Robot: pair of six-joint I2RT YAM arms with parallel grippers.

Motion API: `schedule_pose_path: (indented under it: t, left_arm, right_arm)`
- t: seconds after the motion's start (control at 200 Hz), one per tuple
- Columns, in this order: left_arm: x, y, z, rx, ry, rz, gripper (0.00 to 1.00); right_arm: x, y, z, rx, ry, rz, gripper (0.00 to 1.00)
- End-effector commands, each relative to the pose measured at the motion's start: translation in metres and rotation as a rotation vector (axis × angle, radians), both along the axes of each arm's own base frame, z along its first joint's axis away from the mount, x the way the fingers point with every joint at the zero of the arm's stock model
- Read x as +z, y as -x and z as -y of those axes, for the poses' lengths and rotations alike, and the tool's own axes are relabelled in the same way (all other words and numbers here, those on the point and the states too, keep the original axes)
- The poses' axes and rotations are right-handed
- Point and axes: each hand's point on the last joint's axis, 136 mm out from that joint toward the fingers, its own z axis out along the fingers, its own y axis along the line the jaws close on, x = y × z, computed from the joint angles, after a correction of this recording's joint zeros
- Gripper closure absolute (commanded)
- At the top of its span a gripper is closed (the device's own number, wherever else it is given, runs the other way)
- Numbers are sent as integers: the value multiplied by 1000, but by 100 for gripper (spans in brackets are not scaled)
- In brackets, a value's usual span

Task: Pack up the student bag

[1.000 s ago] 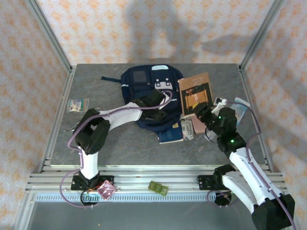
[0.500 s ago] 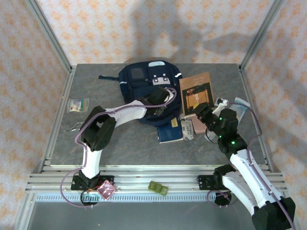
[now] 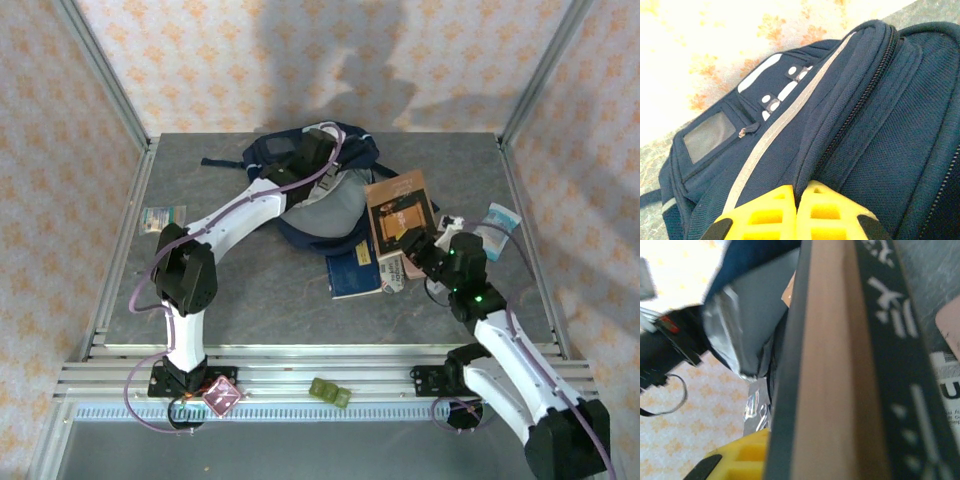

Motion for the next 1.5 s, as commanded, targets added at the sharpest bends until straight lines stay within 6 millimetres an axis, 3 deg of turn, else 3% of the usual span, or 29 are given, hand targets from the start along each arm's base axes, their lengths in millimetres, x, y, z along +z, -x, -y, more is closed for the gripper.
schedule_pose_path:
  t: [0.0, 0.185, 0.25, 0.536, 0.791, 0.941, 1.076, 1.166, 1.281, 1.386, 1.497]
  left_arm:
    - [67, -6, -10, 83, 94, 128, 100]
    - [80, -7, -8, 90, 132, 138, 100]
    - [82, -7, -6, 82, 148, 139, 100]
    - [85, -3, -4, 66, 162, 132, 100]
    - [99, 2, -6, 65, 184, 152, 100]
    - [99, 6, -6, 59, 194, 146, 100]
    - [95, 9, -4, 54, 205, 138, 100]
    - [89, 8, -3, 54, 208, 131, 100]
    - [77, 7, -4, 67, 200, 110, 100]
    - [65, 5, -9, 101, 184, 107, 100]
    - [55, 0, -14, 138, 181, 99, 100]
  right_arm:
    - [32, -3, -29, 127, -112, 124, 100]
    - [52, -8, -75, 253, -145, 183, 100]
    - [50, -17, -86, 268, -150, 164, 100]
    - [41, -82, -135, 319, -218, 99, 100]
    - [5, -167, -185, 310, -313, 0, 100]
    - [-16, -219, -201, 245, -343, -15, 100]
    - [-46, -258, -212, 180, -353, -72, 92]
    - [-69, -274, -219, 164, -314, -127, 77]
    - [-94, -275, -219, 157, -190, -232, 62]
    - [-87, -257, -206, 160, -98, -262, 55]
    - [-68, -223, -188, 189, -33, -244, 49]
